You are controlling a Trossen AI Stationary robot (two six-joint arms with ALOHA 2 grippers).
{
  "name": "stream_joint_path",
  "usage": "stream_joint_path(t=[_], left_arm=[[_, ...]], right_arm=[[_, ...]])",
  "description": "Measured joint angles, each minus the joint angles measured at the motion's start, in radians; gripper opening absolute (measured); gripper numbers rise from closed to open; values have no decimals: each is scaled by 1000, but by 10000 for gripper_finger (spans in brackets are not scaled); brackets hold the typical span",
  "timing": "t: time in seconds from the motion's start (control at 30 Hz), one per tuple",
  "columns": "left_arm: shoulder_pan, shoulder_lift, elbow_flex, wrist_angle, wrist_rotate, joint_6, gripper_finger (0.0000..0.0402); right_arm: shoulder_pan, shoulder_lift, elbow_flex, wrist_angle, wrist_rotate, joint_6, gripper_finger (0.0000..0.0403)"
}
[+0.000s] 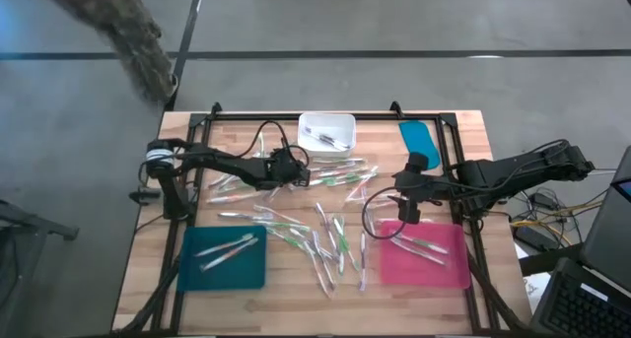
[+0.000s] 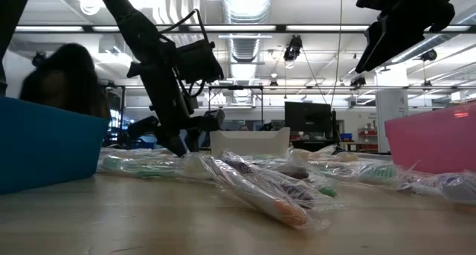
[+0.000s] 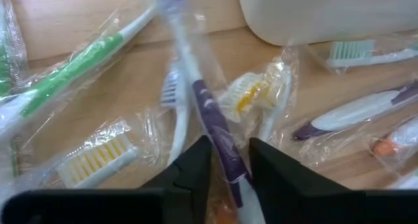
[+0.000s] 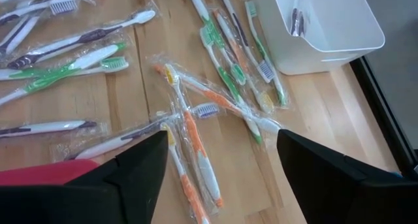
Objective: Pick & Place Toothbrushes
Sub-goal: Put the violet toothbrush into the white bin
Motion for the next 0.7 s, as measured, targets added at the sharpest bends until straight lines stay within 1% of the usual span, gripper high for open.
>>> stream_joint_path(t=[0.17,0.27,0.37,0.53,0.7], left_arm=[[0,-1,8,0,0,-1,47],[0,-7,10,0,0,-1,30],[0,-27,11,-2,0,4,30],[0,-84,11,-28,-3,20,43],[-5,-160,11,-56,-51,53,28]], right_arm=[[0,0,0,0,0,0,293],[0,0,0,-2,0,1,296],[0,0,0,-6,0,1,299],[0,0,0,-6,0,3,294],[0,0,0,-6,0,5,277]])
